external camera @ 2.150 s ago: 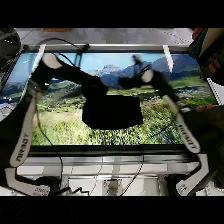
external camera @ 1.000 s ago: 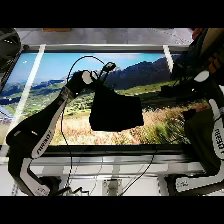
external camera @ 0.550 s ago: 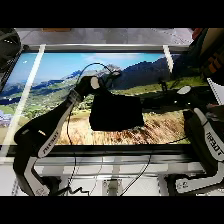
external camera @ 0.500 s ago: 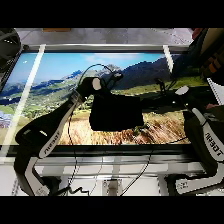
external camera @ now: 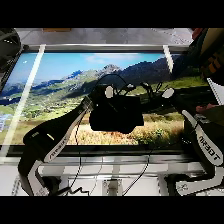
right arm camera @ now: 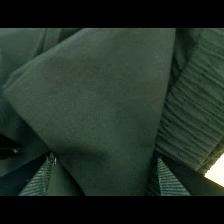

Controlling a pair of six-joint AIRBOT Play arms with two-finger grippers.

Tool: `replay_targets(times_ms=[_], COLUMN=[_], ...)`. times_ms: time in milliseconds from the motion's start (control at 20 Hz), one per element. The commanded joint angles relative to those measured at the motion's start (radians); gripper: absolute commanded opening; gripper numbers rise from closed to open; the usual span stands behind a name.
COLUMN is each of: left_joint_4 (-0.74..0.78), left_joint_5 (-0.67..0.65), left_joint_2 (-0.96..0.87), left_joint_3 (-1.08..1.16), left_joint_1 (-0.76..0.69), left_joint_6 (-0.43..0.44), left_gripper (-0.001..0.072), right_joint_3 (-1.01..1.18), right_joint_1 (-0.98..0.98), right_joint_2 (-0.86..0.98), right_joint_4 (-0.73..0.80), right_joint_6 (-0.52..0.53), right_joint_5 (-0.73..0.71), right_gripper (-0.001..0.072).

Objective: Fold the clothes and pants, and hang the long-sleeved shirts on hangers.

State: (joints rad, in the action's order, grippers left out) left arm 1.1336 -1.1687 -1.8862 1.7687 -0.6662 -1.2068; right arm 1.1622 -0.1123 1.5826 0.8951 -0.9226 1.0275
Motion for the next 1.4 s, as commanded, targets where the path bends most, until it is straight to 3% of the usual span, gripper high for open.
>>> replay_targets(times_ms=[0, 200, 450, 700, 900, 1000, 1100, 1150, 1350], left_joint_4=[0.065, 0.119, 0.119, 0.119, 0.118, 0.118, 0.115, 0.115, 0.116], left_joint_5=[0.026, 0.188, 0.494, 0.494, 0.491, 0.491, 0.490, 0.490, 0.488], left_joint_2=[0.003, 0.040, 0.117, 0.148, 0.149, 0.149, 0.149, 0.149, 0.149], left_joint_3=[0.001, 0.001, 0.001, 0.001, 0.001, 0.001, 0.001, 0.001, 0.001], left_joint_1=[0.010, 0.040, 0.043, 0.043, 0.043, 0.043, 0.043, 0.043, 0.043], left_joint_6=[-0.037, -0.077, -0.077, -0.076, -0.077, -0.077, -0.077, -0.076, -0.076], left_gripper=[0.0007, 0.0008, 0.0008, 0.0008, 0.0008, 0.0009, 0.0009, 0.0009, 0.0009], right_joint_3=[-0.001, -0.001, -0.001, -0.001, -0.001, -0.001, -0.001, -0.001, -0.001], right_joint_1=[-0.006, -0.006, -0.003, 0.087, 0.199, 0.208, 0.179, 0.154, 0.053], right_joint_2=[-0.003, -0.003, 0.019, 0.071, 0.102, 0.135, 0.164, 0.171, 0.171], right_joint_4=[0.077, 0.193, 0.190, 0.124, -0.082, -0.110, -0.119, -0.134, -0.187], right_joint_6=[-0.006, -0.141, -0.347, -0.353, -0.291, -0.280, -0.282, -0.291, -0.293], right_joint_5=[-0.016, -0.160, -0.308, -0.146, 0.037, 0.123, 0.134, 0.114, 0.005], right_gripper=[0.0712, 0.0711, 0.0665, 0.0662, 0.0592, 0.0592, 0.0313, 0.0248, 0.0252])
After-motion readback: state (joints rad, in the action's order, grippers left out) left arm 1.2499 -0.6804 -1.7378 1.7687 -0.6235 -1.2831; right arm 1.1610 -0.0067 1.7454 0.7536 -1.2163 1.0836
